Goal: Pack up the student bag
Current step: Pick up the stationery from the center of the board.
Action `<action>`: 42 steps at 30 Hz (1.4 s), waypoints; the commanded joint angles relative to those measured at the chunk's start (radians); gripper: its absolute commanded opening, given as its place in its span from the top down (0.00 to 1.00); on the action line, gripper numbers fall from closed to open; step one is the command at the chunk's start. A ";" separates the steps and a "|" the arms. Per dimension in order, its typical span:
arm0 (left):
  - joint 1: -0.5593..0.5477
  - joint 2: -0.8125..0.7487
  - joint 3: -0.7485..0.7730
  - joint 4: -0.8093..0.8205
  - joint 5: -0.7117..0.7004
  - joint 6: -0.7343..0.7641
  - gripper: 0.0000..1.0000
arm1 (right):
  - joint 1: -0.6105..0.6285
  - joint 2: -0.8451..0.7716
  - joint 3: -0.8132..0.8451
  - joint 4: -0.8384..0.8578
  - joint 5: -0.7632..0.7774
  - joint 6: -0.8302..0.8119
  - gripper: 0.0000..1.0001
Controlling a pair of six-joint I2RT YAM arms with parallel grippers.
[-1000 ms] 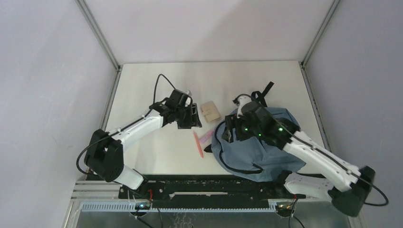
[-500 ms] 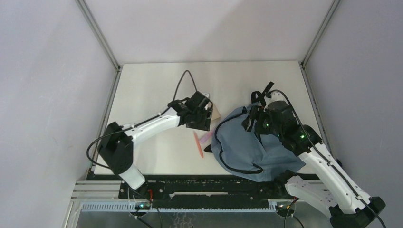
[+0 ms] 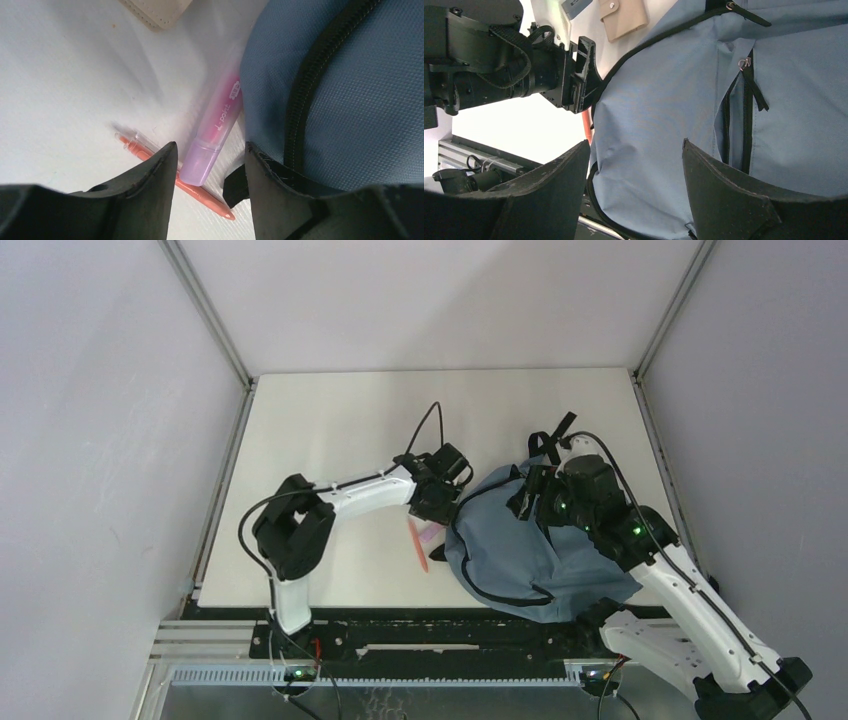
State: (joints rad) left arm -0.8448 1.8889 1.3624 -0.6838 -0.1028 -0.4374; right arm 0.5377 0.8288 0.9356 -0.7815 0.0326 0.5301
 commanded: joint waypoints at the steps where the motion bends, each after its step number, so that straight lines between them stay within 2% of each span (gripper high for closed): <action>1: 0.002 0.020 0.001 0.055 -0.002 0.032 0.43 | -0.006 -0.012 0.002 0.023 -0.007 0.016 0.24; 7: 0.009 0.066 0.007 0.049 -0.056 0.031 0.44 | -0.007 -0.015 0.002 0.024 -0.008 0.021 0.24; 21: 0.049 0.100 0.026 0.069 -0.025 0.043 0.52 | -0.008 -0.008 -0.006 0.025 0.015 0.018 0.25; 25: 0.050 0.112 0.038 0.069 -0.021 0.047 0.60 | -0.008 -0.007 -0.006 -0.040 0.167 0.017 0.27; 29: 0.049 0.122 0.046 0.070 -0.015 0.046 0.61 | -0.008 0.018 -0.013 -0.130 0.353 0.046 0.27; 34: 0.052 0.139 0.059 0.070 -0.004 0.038 0.57 | -0.010 0.099 -0.029 -0.186 0.474 0.091 0.26; 39: 0.056 0.158 0.069 0.074 0.024 0.031 0.60 | -0.017 0.154 -0.068 -0.109 0.395 0.045 0.28; 42: 0.061 0.155 0.065 0.075 0.023 0.027 0.72 | -0.018 0.215 -0.081 -0.079 0.349 0.028 0.29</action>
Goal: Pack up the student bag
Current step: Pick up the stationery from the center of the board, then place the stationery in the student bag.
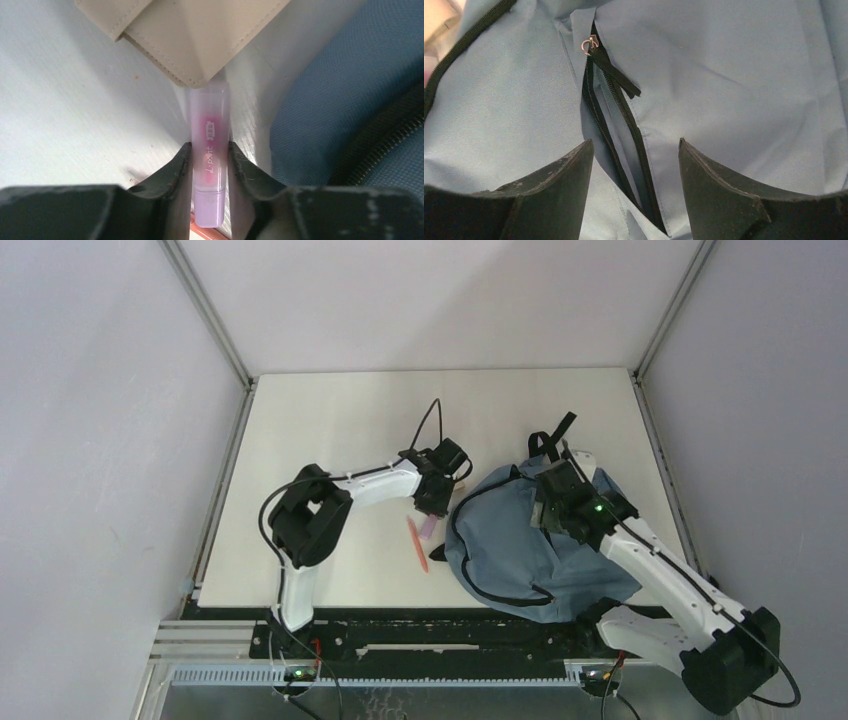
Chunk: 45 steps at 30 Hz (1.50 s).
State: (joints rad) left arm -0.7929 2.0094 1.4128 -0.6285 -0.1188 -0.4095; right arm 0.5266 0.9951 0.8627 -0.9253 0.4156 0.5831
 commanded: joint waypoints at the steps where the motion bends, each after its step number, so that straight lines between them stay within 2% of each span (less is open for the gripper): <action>1: 0.011 0.029 0.011 0.021 0.039 -0.004 0.77 | -0.007 0.070 -0.015 0.074 -0.044 -0.030 0.30; 3: 0.017 0.016 0.004 0.023 0.042 -0.007 0.85 | -0.007 0.120 -0.025 0.093 -0.065 -0.038 0.30; 7: 0.030 -0.019 -0.016 0.030 0.045 -0.010 0.89 | -0.007 0.223 -0.035 0.112 -0.070 -0.027 0.29; 10: 0.040 -0.050 -0.029 0.031 0.058 -0.012 0.92 | -0.011 0.236 -0.032 0.120 -0.040 -0.008 0.38; 14: 0.048 -0.116 -0.046 0.031 0.065 -0.014 0.93 | -0.018 0.158 -0.045 0.124 0.015 0.015 0.58; 16: 0.053 -0.145 -0.051 0.032 0.071 -0.018 0.93 | -0.023 0.113 -0.051 0.123 0.018 0.013 0.62; 21: 0.062 -0.216 -0.045 0.032 0.097 -0.030 0.94 | -0.043 0.059 -0.058 0.091 0.035 0.016 0.54; 26: 0.062 -0.282 -0.032 0.033 0.146 -0.049 0.94 | -0.052 0.088 -0.072 0.114 -0.005 0.020 0.37; 32: 0.060 -0.375 -0.054 0.071 0.238 -0.094 0.95 | -0.056 0.168 -0.059 0.119 -0.008 0.025 0.36; 37: 0.043 -0.440 -0.066 0.101 0.296 -0.125 0.95 | -0.074 0.187 -0.060 0.126 -0.003 0.026 0.47; 40: 0.031 -0.469 -0.063 0.113 0.324 -0.139 0.94 | -0.086 0.195 -0.062 0.128 0.005 0.030 0.57; 44: 0.014 -0.492 -0.050 0.112 0.325 -0.154 0.93 | -0.091 0.144 -0.069 0.125 0.033 0.040 0.97; 45: 0.006 -0.496 -0.044 0.103 0.312 -0.155 0.93 | -0.091 0.124 -0.069 0.123 0.035 0.040 1.00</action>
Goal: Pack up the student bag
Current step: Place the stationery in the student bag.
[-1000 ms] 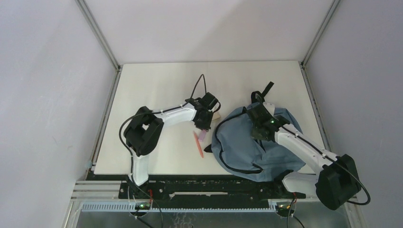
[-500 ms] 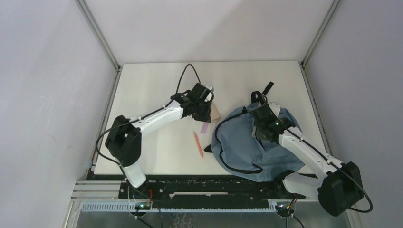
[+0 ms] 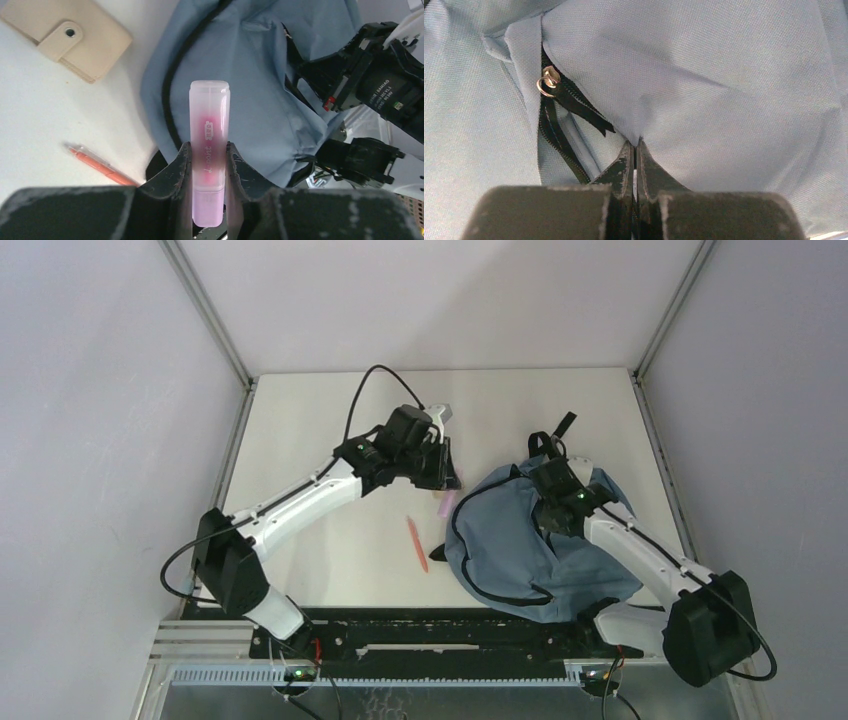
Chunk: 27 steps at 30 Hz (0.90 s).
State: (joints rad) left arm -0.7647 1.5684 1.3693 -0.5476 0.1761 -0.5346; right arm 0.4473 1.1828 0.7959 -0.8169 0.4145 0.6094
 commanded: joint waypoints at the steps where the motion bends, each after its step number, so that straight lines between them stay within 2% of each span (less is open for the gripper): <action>1: -0.028 -0.058 0.006 0.016 0.013 -0.030 0.93 | -0.013 -0.088 -0.002 0.015 0.035 0.012 1.00; 9: -0.071 -0.029 0.039 0.061 0.094 -0.071 0.93 | -0.016 -0.246 0.010 0.009 -0.050 -0.015 1.00; 20: -0.190 0.156 0.094 0.289 0.215 -0.289 0.93 | -0.029 -0.202 0.095 -0.021 -0.298 -0.067 1.00; 27: -0.205 0.265 0.114 0.371 0.214 -0.406 0.94 | -0.047 -0.244 0.146 -0.063 -0.330 -0.089 1.00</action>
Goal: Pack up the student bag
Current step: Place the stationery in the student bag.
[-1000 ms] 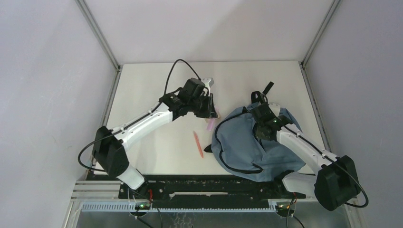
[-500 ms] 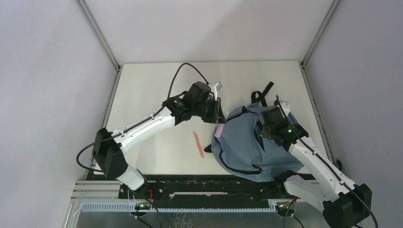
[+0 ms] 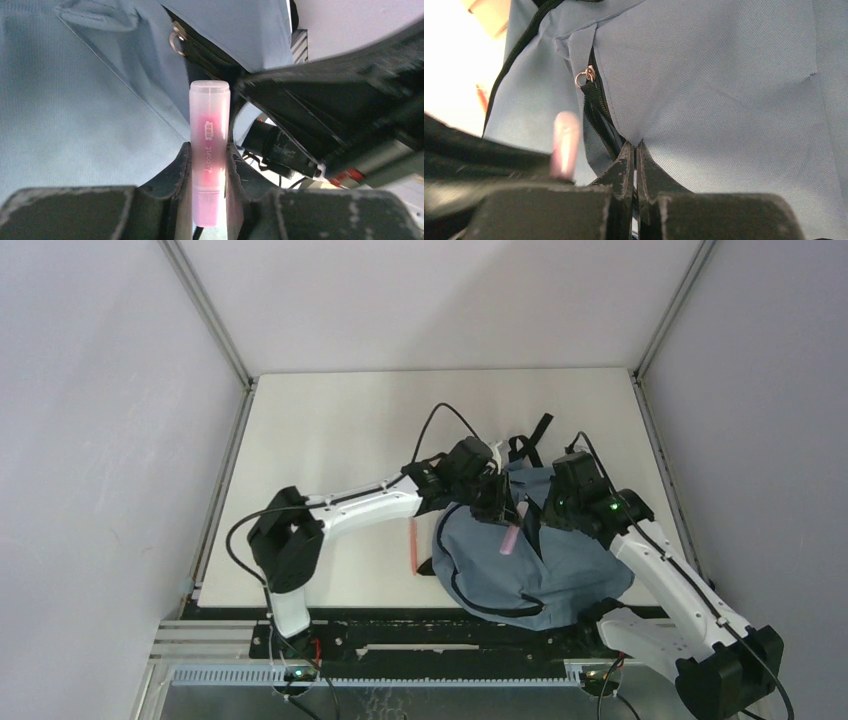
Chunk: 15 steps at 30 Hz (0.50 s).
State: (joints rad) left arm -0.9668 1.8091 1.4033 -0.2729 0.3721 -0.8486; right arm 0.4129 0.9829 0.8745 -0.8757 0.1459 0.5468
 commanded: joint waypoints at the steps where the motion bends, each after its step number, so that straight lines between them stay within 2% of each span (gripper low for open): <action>1: -0.005 0.039 0.088 0.100 0.017 -0.098 0.94 | -0.015 -0.048 0.071 -0.010 -0.062 -0.028 1.00; 9: -0.024 0.139 0.126 0.122 0.035 -0.206 0.96 | -0.035 -0.065 0.072 -0.024 -0.038 -0.027 1.00; 11: -0.029 0.142 0.121 0.098 0.024 -0.232 0.99 | -0.039 -0.066 0.072 -0.021 -0.036 -0.027 1.00; 15: -0.038 0.115 0.092 0.066 0.008 -0.262 0.99 | -0.044 -0.057 0.072 -0.014 -0.033 -0.023 1.00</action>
State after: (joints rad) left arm -0.9901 1.9514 1.4723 -0.2096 0.3813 -1.0492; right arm 0.3798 0.9424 0.8970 -0.9108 0.1177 0.5293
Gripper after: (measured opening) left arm 0.254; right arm 0.008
